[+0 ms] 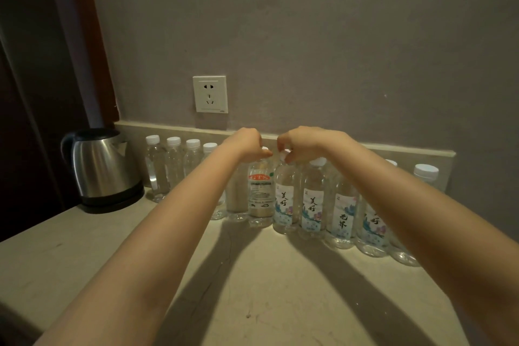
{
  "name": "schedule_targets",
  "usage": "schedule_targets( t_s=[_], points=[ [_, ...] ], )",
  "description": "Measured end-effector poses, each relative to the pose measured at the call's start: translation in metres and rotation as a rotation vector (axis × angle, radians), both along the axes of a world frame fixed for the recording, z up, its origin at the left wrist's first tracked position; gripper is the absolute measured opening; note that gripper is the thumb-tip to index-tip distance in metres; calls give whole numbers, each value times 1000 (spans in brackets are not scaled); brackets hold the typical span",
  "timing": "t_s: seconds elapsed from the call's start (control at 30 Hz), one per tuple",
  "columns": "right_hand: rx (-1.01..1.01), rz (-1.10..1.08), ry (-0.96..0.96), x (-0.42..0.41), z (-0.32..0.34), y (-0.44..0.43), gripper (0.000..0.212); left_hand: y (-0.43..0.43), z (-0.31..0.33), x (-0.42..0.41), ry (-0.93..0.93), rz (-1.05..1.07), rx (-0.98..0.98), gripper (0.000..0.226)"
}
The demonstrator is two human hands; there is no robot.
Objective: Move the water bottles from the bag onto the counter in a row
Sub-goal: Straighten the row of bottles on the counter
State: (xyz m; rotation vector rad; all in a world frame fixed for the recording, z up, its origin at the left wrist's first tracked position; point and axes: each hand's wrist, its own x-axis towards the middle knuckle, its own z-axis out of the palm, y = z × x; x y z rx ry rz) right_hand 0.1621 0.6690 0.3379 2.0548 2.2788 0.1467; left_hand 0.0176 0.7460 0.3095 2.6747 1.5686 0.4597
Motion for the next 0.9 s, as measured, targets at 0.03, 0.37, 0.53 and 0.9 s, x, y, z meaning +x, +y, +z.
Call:
schedule_targets(
  t_s=[0.03,0.37,0.53,0.9],
  points=[
    [5,7,5,2,-1,0,34,-1,0,0,3,-10,3,42],
    [60,53,7,6,-6,4,38,-14,21,-1,181,-177,-117,34],
    [79,57,30,9,-8,6,36,-6,21,-1,128,47,102,43],
    [92,49,57,12,-11,9,35,-9,34,-2,366,-102,-66,29]
  ],
)
